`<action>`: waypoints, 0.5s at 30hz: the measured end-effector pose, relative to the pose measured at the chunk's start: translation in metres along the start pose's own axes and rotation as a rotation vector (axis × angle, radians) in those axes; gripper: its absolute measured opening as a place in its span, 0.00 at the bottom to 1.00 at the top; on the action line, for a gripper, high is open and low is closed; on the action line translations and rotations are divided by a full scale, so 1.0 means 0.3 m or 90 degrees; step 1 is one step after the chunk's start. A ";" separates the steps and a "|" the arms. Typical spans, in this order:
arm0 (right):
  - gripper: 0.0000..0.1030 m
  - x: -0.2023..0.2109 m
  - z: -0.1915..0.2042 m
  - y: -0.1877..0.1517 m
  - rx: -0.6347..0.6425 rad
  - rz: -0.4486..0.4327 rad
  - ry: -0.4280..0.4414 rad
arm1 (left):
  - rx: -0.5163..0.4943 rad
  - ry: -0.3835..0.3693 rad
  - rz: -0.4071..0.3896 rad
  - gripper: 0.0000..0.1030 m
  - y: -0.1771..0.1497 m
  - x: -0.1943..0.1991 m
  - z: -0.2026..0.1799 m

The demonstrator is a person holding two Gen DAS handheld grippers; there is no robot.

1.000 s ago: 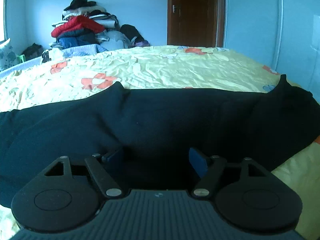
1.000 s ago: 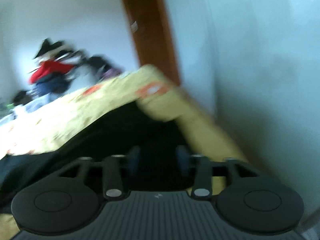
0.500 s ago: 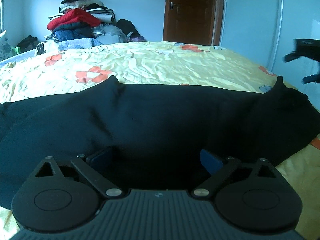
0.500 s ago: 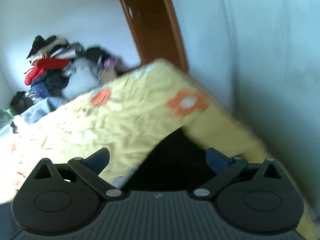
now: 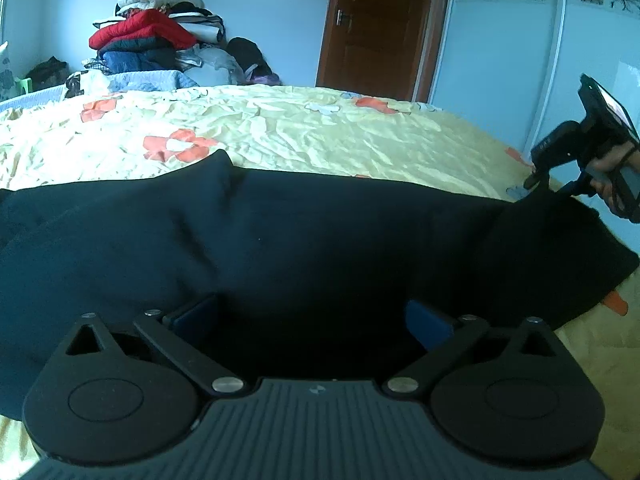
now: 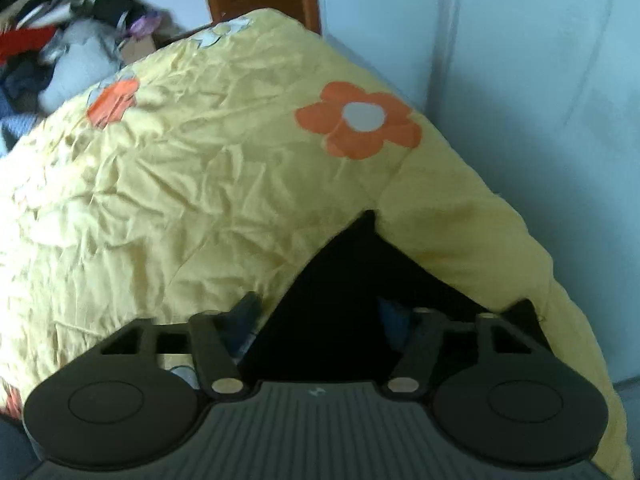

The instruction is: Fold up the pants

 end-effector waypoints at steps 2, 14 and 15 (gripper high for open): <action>0.16 0.006 -0.027 0.002 -0.007 0.000 0.011 | 0.005 -0.004 -0.002 1.00 0.001 0.001 0.003; 0.05 0.191 -0.151 -0.034 -0.095 -0.086 0.165 | -0.035 -0.004 -0.043 0.96 0.031 0.053 -0.051; 0.05 0.204 -0.164 -0.035 -0.107 -0.094 0.182 | -0.050 -0.014 -0.046 0.97 0.045 0.061 -0.077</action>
Point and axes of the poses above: each gripper's, at about its wrist camera, not at the fingertips, and x roughly against the way its jaws point, z to its left, y to its top, the point moved 5 cm from there along -x, roughly the way its jaws point, and after that the axes turned 2 degrees about -z, right-handed, at the moved point
